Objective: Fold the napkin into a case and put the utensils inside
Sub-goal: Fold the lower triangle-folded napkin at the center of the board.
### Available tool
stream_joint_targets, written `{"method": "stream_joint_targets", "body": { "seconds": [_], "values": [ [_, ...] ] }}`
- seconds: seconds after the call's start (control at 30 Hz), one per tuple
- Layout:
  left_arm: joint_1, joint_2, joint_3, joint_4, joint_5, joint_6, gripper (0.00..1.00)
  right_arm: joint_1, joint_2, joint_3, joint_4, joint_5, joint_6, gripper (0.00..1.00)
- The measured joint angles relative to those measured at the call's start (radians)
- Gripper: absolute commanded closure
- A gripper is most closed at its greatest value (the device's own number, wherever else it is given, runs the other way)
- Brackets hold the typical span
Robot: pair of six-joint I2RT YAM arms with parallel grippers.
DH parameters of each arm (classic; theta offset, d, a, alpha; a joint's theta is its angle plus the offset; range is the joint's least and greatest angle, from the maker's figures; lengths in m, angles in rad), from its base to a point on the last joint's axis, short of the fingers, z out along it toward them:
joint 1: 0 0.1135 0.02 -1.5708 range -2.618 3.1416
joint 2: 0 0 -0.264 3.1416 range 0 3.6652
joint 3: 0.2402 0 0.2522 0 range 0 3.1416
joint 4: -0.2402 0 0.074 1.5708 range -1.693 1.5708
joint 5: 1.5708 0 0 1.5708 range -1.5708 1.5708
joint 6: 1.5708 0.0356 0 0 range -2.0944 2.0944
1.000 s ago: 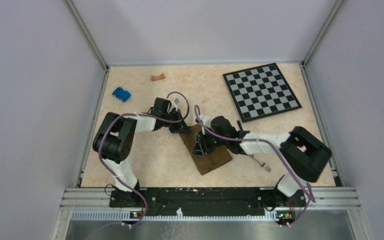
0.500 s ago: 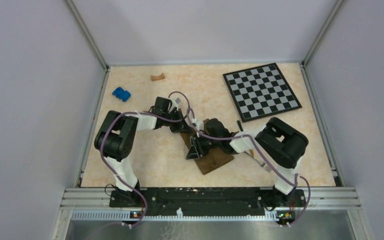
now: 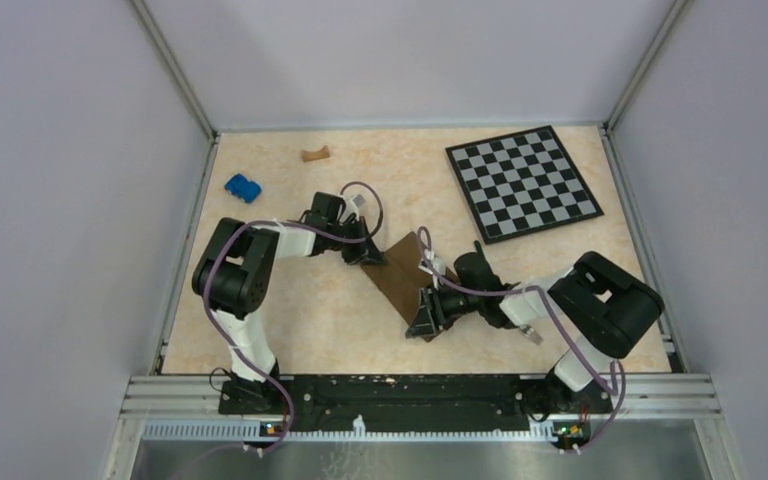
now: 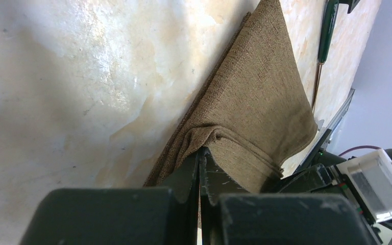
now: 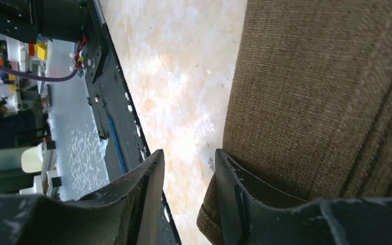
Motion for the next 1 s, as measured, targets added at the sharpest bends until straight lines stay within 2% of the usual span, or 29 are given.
{"method": "stream_joint_targets", "body": {
  "seconds": [0.23,0.4,0.53,0.77,1.0],
  "values": [
    [0.0,0.011,0.01,-0.001,0.012,0.003,1.0,-0.033,-0.002,-0.08,0.132,-0.039,0.057,0.59],
    [0.0,0.015,0.013,-0.003,0.016,0.003,1.0,-0.048,-0.123,-0.084,0.016,-0.022,0.061,0.57],
    [0.0,0.015,0.013,-0.003,0.016,0.003,1.0,-0.121,-0.209,-0.084,-0.029,-0.009,0.051,0.58],
    [0.0,0.015,0.015,-0.007,0.016,0.003,1.0,-0.158,-0.096,-0.109,0.002,-0.004,0.055,0.62],
    [-0.002,0.049,0.08,-0.073,0.018,0.011,0.81,-0.064,-0.047,-0.078,0.052,0.034,0.079,0.62]
  ]
}}
